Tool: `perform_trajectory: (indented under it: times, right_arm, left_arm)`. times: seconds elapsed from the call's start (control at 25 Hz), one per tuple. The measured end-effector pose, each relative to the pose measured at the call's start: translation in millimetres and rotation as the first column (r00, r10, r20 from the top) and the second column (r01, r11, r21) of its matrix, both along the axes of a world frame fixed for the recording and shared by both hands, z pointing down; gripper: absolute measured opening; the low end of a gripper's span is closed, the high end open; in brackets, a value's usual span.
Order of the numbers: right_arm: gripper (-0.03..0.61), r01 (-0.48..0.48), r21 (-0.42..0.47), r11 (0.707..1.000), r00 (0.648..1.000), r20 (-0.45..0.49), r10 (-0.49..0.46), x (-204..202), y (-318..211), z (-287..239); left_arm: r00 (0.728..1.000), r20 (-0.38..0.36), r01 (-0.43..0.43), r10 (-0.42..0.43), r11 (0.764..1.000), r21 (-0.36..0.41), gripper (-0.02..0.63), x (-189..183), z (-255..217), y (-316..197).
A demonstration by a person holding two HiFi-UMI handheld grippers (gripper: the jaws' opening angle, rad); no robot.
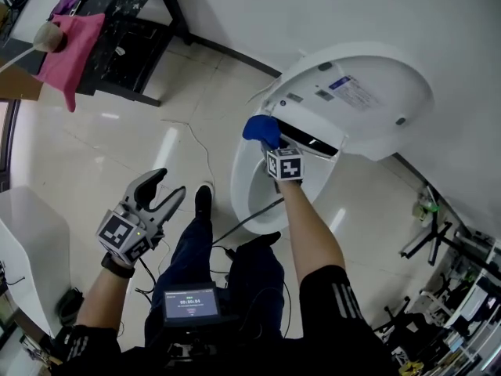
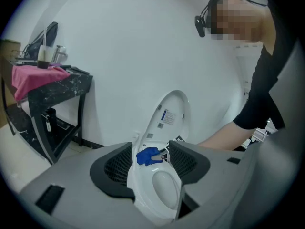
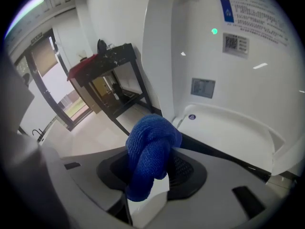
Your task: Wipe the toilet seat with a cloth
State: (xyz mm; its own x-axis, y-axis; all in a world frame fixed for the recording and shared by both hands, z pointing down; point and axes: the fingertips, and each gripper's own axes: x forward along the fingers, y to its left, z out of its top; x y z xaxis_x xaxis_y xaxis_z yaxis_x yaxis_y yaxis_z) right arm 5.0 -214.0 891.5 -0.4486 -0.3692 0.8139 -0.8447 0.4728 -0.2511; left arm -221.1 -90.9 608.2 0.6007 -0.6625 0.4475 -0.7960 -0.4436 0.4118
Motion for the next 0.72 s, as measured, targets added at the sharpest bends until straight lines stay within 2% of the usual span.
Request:
perform_trajectory:
  times: [0.2, 0.4, 0.6, 0.72]
  right_arm:
    - [0.186, 0.135, -0.001, 0.991, 0.984, -0.115, -0.134, -21.5, -2.0, 46.3]
    - [0.189, 0.259, -0.036, 0.965, 0.942, -0.212, -0.261, -33.5, 5.5, 87.7]
    - [0.192, 0.287, -0.045, 0.957, 0.93, -0.224, -0.29, -37.7, 7.4, 104.0]
    - [0.192, 0.315, -0.092, 0.945, 0.922, -0.204, -0.328, -40.2, 15.0, 106.4]
  left_arm:
    - [1.0, 0.01, 0.016, -0.016, 1.0, -0.024, 0.234, -11.8, 37.5, -1.4]
    - [1.0, 0.007, 0.023, -0.022, 0.999, -0.045, 0.235, -11.0, 55.6, -3.6]
    - [0.999, -0.026, 0.023, -0.025, 0.997, -0.078, 0.233, 3.4, 48.6, -4.3]
    - [1.0, -0.012, 0.026, -0.027, 0.996, -0.086, 0.234, -1.7, 58.1, 3.6]
